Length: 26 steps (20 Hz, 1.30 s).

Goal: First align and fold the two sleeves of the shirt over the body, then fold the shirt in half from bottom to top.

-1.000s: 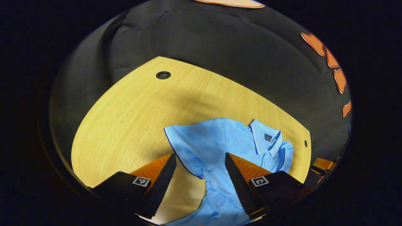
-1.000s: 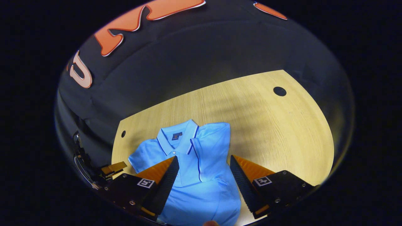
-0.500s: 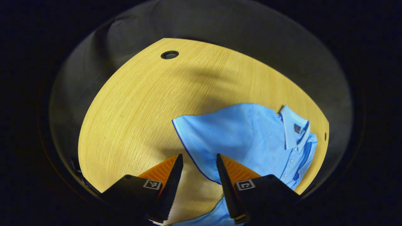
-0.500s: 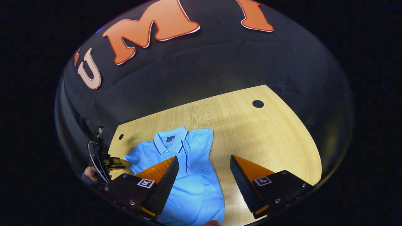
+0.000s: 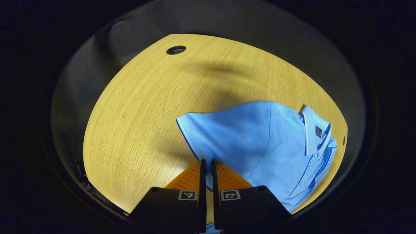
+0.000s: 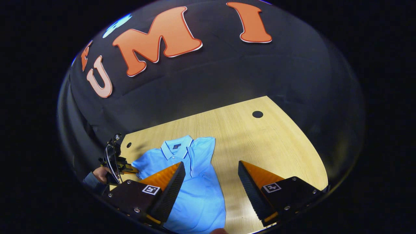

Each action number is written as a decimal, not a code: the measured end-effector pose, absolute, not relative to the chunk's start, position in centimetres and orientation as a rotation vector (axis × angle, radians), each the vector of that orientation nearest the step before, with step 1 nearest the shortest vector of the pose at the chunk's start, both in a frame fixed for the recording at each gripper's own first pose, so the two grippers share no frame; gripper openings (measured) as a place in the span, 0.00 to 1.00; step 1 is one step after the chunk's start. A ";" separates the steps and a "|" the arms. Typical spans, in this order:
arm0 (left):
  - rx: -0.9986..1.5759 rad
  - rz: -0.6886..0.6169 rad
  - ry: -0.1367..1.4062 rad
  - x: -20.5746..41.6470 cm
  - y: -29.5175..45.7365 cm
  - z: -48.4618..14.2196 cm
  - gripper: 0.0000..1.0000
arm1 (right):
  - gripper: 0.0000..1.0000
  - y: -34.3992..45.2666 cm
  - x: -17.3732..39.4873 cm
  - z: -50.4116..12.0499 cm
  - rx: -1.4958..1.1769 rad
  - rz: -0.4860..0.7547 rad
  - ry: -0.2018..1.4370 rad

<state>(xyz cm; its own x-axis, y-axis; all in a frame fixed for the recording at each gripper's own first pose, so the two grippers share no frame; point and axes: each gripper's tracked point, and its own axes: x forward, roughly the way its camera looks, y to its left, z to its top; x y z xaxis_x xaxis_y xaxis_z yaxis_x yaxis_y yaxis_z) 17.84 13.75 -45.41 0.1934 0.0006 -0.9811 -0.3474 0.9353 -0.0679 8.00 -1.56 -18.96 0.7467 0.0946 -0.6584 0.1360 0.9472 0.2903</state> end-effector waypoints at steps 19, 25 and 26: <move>-0.143 -0.323 1.089 22.6 -1.4 -36.7 0.13 | 0.98 -3.7 2.4 -18.9 0.360 -0.125 0.698; -0.166 -0.456 1.056 17.8 -3.9 -33.7 0.55 | 0.99 -2.9 -0.2 -18.7 0.368 -0.083 0.698; -0.153 -0.447 1.044 16.6 -3.5 -33.4 0.78 | 0.98 -2.6 -0.7 -18.9 0.369 -0.069 0.704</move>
